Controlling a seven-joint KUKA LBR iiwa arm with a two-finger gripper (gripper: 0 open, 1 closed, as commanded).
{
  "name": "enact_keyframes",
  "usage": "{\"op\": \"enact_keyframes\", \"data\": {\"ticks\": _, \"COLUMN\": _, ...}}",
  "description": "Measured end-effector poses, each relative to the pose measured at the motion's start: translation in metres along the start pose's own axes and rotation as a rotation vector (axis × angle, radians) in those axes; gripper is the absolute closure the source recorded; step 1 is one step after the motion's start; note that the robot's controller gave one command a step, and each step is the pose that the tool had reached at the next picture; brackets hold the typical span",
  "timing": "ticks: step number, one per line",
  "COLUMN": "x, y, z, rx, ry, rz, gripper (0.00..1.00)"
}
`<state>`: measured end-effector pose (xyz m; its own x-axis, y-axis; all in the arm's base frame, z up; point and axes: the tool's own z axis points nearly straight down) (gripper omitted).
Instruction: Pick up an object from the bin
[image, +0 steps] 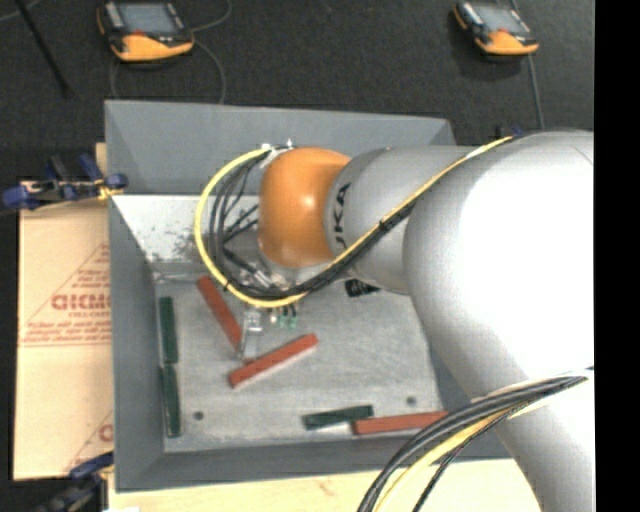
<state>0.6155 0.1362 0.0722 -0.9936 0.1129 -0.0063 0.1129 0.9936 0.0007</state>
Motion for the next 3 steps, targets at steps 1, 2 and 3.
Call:
{"op": "enact_keyframes", "data": {"ticks": 1, "x": 0.035, "y": -0.015, "z": 0.000, "rx": 0.001, "ry": 0.003, "rz": 0.022, "gripper": 0.00}}
{"op": "enact_keyframes", "data": {"ticks": 2, "x": 0.085, "y": -0.036, "z": 0.001, "rx": 0.001, "ry": 0.004, "rz": -0.179, "gripper": 0.00}}
{"op": "enact_keyframes", "data": {"ticks": 3, "x": 0.084, "y": -0.036, "z": -0.002, "rx": 0.001, "ry": 0.001, "rz": -0.175, "gripper": 1.00}}
